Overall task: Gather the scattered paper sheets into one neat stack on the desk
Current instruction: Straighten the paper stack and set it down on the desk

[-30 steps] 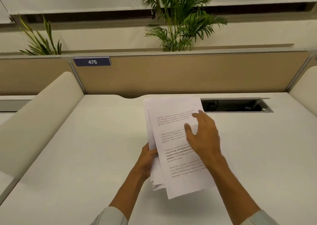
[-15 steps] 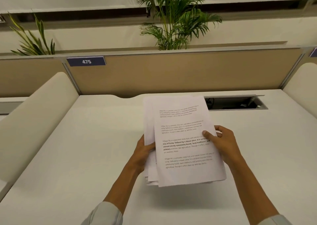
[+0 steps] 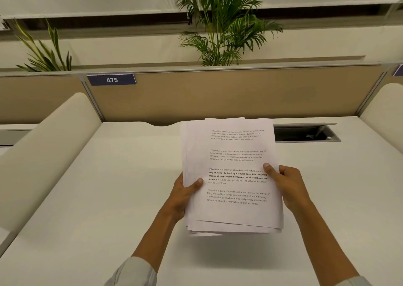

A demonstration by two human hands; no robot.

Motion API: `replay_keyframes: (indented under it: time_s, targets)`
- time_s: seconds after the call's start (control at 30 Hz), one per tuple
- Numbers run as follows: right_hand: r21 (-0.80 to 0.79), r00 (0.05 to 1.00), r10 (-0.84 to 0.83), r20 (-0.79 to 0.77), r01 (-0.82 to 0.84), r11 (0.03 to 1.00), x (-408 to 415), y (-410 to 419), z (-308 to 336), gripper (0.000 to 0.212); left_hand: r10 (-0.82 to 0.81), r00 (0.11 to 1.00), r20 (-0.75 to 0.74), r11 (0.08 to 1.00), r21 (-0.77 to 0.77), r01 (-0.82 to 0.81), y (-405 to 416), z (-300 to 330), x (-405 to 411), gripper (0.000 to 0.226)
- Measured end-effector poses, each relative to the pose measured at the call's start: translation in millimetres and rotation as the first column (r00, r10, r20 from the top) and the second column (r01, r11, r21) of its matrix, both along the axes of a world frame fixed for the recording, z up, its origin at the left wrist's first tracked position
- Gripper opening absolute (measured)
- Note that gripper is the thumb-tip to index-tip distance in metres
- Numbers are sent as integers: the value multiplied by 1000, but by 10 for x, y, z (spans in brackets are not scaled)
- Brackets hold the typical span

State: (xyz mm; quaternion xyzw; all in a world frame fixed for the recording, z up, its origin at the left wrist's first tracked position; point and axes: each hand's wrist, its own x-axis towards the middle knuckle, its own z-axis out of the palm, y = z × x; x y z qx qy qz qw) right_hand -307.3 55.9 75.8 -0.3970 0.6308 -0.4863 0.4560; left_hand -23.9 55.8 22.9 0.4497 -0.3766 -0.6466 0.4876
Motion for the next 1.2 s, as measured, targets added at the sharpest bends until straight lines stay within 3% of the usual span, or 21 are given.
replay_keyframes:
  time_s: [0.3, 0.67, 0.83, 1.0, 1.2]
  targets:
    - [0, 998, -16, 68, 16, 1000, -267, 30, 23, 23, 20, 999, -42, 999, 32, -18, -33, 29, 87, 44]
    - [-25, 980, 197, 37, -196, 980, 160, -34, -91, 30, -16, 1000, -12, 1000, 10, 16, -60, 65, 10, 45]
    - [-70, 980, 195, -48, -198, 978, 201, -69, -110, 43, -42, 997, 68, 995, -84, 48, -104, 114, 74, 44]
    - [-237, 985, 169, 19, -160, 958, 256, -59, -109, 35, 15, 971, 239, 965, -259, 49, -192, 349, 88, 38]
    - [-238, 981, 192, 27, -180, 954, 385, -82, -128, 34, 134, 931, 340, 928, -373, 3, -238, 593, 10, 40]
